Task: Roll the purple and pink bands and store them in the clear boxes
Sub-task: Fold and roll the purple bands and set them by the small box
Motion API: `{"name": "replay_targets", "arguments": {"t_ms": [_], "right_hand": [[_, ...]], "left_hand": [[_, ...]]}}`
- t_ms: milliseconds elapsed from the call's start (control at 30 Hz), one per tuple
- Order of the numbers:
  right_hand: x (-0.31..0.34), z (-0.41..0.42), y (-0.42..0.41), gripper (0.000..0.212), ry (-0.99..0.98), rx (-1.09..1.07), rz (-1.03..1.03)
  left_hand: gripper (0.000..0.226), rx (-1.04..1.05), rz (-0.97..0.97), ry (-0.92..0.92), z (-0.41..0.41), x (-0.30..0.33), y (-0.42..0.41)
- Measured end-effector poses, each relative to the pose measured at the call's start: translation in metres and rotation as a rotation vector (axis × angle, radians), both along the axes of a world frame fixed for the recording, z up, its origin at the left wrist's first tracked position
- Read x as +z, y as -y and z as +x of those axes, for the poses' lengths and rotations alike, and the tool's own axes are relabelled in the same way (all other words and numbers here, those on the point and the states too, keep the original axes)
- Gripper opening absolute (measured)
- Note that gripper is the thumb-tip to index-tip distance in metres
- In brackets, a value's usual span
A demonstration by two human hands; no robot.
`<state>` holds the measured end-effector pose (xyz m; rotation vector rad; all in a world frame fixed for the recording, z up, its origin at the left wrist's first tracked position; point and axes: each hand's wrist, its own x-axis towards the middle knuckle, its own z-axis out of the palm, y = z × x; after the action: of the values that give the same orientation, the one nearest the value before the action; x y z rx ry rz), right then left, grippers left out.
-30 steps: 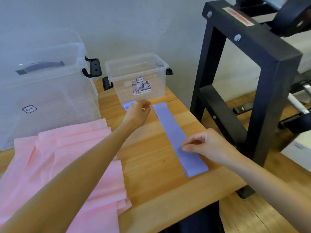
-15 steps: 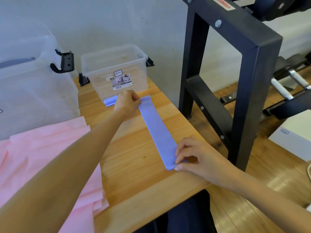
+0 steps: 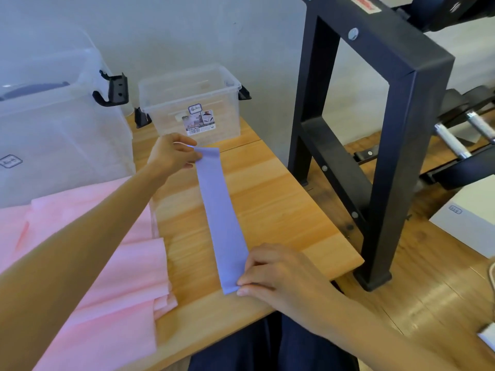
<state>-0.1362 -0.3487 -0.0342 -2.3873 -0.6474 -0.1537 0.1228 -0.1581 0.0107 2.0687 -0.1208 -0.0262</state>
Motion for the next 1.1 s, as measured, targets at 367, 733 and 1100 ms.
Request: {"name": "replay_targets", "arguments": {"t_ms": [367, 733, 1100], "right_hand": [[-0.014, -0.014, -0.024, 0.027, 0.224, -0.084, -0.149], [-0.013, -0.019, -0.018, 0.022, 0.184, -0.103, -0.125], [-0.015, -0.021, -0.016, 0.028, 0.162, -0.089, -0.022]], "left_hand": [[0.024, 0.122, -0.023, -0.023, -0.006, -0.032, -0.03], [0.033, 0.069, 0.155, 0.085, -0.014, -0.035, -0.032], [0.018, -0.443, 0.421, 0.207, -0.236, -0.011, -0.043]]}}
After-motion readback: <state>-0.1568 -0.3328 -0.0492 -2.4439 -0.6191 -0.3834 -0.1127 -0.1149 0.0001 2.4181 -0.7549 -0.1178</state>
